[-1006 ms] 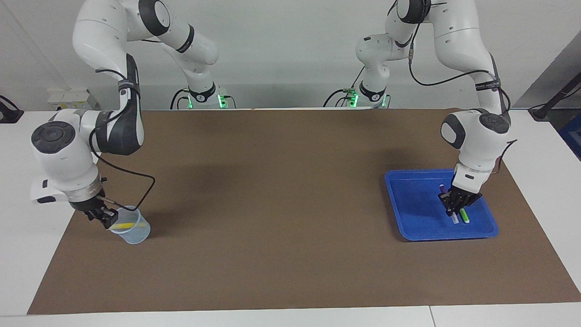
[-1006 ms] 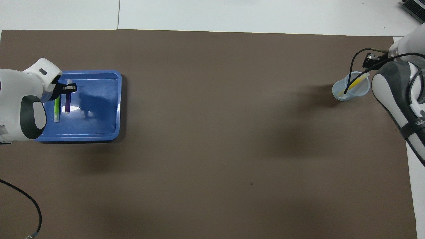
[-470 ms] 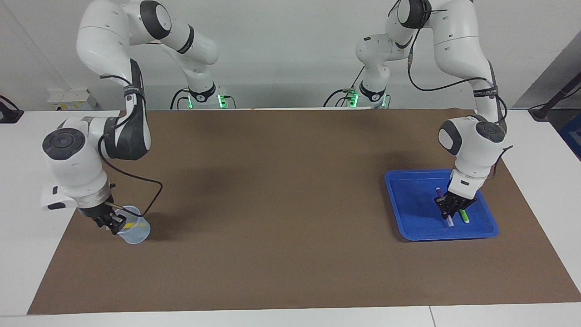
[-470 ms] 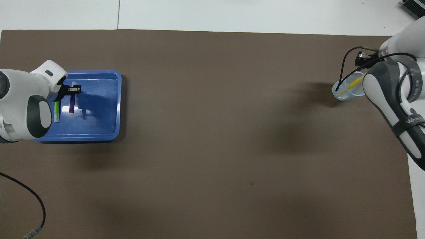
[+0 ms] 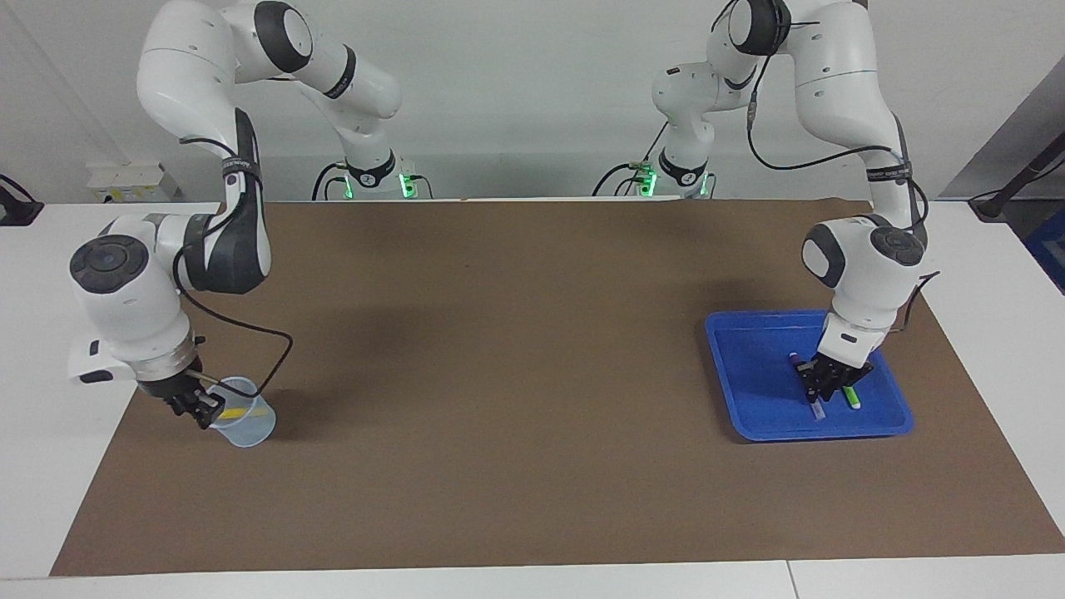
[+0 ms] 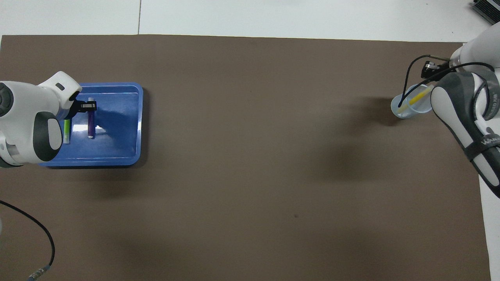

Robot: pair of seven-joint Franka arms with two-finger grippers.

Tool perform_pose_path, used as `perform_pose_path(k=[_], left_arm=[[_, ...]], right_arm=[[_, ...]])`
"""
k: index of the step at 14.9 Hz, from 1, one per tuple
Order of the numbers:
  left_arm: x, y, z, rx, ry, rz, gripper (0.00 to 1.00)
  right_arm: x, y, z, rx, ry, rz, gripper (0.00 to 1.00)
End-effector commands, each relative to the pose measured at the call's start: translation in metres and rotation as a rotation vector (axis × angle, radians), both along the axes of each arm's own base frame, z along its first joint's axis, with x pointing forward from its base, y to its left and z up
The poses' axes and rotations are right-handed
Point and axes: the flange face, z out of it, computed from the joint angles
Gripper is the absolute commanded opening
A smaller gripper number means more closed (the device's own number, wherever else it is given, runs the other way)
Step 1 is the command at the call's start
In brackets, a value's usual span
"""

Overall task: Right arm passes pens to left for tray arrangement
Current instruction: 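Lower the purple pen into the blue tray with the left gripper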

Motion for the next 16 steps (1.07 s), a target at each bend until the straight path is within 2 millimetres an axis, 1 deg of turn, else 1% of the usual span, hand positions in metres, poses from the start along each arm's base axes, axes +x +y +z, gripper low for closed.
perform_pose_path(k=[1, 5, 8, 10, 12, 13, 15, 16], left_arm=[[0.006, 0.003, -0.001, -0.004, -0.012, -0.014, 1.00], [0.012, -0.001, 0.009, -0.004, 0.007, -0.021, 1.00], [0.018, -0.002, 0.033, -0.007, 0.040, -0.018, 1.00], [0.016, -0.006, 0.048, -0.013, 0.058, -0.013, 1.00], [0.014, -0.011, 0.063, -0.067, 0.055, 0.029, 1.00], [0.013, -0.013, 0.066, -0.110, 0.050, 0.055, 1.00], [0.012, -0.019, 0.075, -0.160, 0.048, 0.113, 1.00], [0.011, -0.025, 0.081, -0.178, 0.052, 0.158, 1.00]], right_arm=[[0.002, -0.002, -0.006, 0.003, 0.000, -0.021, 0.47], [0.001, -0.001, -0.010, 0.005, 0.004, -0.020, 0.46], [-0.001, 0.001, -0.013, 0.005, 0.009, -0.014, 0.43], [-0.002, 0.000, -0.014, 0.006, 0.010, -0.015, 0.41], [-0.002, 0.001, -0.014, 0.006, 0.012, -0.015, 0.40], [-0.002, 0.001, -0.015, 0.006, 0.013, -0.015, 0.39], [-0.002, 0.000, -0.014, 0.005, 0.013, -0.015, 0.33], [-0.002, 0.000, -0.014, 0.005, 0.013, -0.015, 0.29]])
